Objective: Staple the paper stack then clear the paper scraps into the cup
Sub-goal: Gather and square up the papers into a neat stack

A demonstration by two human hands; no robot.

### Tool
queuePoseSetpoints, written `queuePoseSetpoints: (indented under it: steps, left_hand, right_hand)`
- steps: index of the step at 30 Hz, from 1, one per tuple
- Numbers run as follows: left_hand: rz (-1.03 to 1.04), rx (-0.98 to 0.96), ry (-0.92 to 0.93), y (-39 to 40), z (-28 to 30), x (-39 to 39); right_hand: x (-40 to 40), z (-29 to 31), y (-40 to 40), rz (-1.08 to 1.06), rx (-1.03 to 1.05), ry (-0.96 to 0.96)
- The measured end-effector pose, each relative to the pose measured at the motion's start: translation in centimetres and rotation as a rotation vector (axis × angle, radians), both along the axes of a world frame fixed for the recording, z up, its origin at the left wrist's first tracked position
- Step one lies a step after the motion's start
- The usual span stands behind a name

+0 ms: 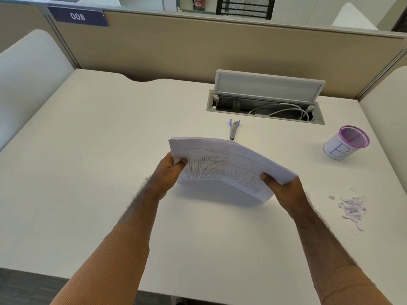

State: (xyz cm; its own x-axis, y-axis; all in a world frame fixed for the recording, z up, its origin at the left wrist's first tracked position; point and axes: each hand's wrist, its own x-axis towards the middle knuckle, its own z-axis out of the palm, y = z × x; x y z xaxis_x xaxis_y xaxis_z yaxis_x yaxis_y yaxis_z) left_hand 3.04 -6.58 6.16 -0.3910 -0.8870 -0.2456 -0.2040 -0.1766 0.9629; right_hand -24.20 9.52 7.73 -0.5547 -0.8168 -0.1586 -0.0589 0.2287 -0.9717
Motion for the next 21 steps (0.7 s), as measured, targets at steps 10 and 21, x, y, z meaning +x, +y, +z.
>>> queuePoseSetpoints:
  steps: [10, 21]
  left_hand:
    - [0.095, 0.052, 0.074, -2.1, 2.1, 1.0]
    - [0.104, 0.416, 0.461, 2.9, 2.0, -3.6]
  right_hand:
    - [-0.2, 1.5, 0.8, 0.019, -0.134, -0.269]
    - [6.2, -1.4, 1.0, -0.283, -0.229, -0.678]
